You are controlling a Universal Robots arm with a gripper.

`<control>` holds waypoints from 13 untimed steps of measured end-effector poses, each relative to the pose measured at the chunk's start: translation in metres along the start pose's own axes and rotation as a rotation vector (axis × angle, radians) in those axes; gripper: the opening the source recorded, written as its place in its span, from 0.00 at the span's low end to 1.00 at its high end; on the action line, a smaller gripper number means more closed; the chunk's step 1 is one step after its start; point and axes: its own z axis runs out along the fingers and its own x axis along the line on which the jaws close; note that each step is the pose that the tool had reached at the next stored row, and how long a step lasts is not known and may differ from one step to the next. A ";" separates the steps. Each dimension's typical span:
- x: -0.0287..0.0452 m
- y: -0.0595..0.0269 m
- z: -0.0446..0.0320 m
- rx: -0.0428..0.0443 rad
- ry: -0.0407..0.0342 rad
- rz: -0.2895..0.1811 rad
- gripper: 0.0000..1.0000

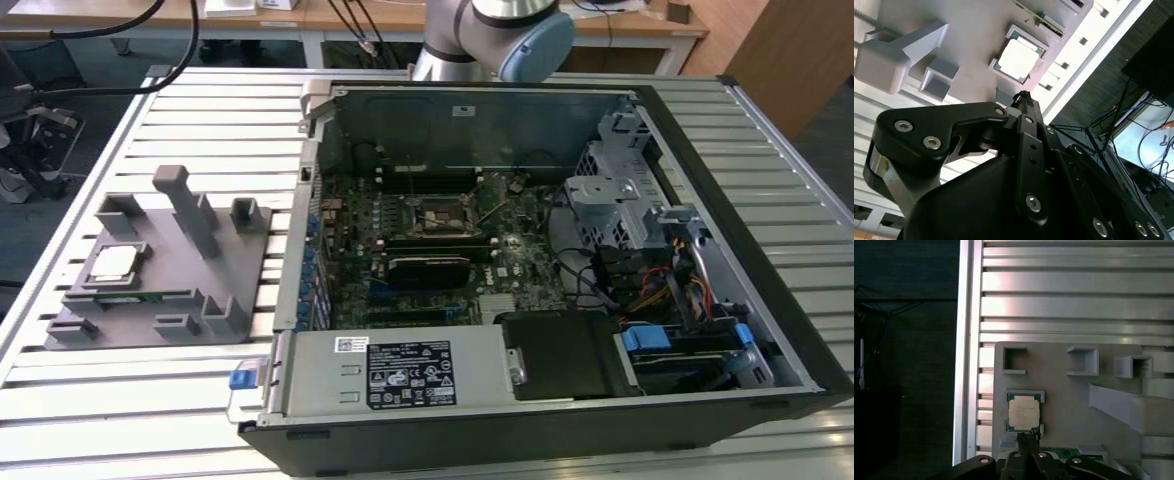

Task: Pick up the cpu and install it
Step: 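Pick up the cpu and move it towards the insertion slot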

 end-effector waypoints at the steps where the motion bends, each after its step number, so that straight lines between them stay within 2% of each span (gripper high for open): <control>1: 0.0000 0.0000 0.0003 0.0000 0.0006 0.000 0.11; 6: 0.0000 -0.0001 0.0018 0.0005 0.0030 0.000 0.11; 13: -0.0002 -0.0005 0.0076 0.0027 0.0037 0.000 0.11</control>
